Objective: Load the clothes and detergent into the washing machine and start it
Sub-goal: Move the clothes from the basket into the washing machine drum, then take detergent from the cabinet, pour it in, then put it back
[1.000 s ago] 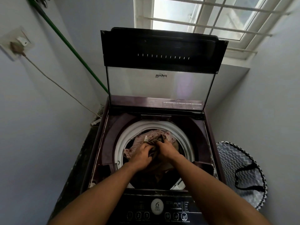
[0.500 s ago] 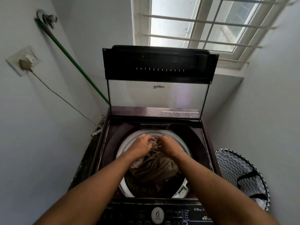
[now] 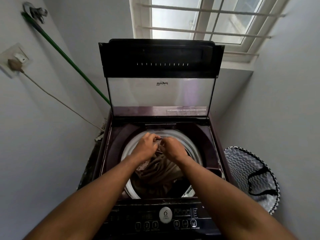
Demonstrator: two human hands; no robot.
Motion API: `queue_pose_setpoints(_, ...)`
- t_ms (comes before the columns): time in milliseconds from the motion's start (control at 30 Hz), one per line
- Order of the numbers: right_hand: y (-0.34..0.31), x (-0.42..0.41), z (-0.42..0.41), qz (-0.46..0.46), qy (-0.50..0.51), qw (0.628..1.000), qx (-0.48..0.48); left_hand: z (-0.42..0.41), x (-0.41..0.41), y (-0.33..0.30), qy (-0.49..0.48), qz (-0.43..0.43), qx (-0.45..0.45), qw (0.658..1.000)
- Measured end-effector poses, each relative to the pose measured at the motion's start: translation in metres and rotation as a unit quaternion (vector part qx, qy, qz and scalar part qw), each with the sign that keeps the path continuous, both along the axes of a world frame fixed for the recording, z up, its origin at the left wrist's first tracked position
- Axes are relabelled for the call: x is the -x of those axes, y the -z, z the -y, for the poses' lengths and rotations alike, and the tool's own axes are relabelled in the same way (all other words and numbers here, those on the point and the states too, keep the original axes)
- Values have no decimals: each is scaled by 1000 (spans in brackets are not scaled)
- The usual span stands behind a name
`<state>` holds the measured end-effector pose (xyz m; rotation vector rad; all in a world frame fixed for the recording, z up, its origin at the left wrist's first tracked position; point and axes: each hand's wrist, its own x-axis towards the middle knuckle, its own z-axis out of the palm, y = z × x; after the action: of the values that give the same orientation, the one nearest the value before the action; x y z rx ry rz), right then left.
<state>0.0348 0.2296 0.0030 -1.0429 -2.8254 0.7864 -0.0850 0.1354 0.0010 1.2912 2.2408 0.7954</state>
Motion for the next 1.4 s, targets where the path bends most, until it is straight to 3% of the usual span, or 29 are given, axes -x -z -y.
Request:
queue_pose_setpoints(200,-38,15,-15,-37,6,999,-34,-6,17,-35,5,-46,-52,998)
queue_pose_setpoints(367,-95,40,-31,-112,-25,989,-93,-9,41,-89,-18,-135,-127,983)
queue_pose_setpoints(700,-254,115,-37,-278,-107,929,-220,24,116,-242,-142,-359,-257,886)
queue_pose_setpoints(1033,-373,160,26,-392,-237,860,-226,148,115,-383,-282,-477,-235,799)
queue_pose_setpoints(1400,-478,175,155,-522,-374,750,-158,285,37,-470,-398,-561,-156,709)
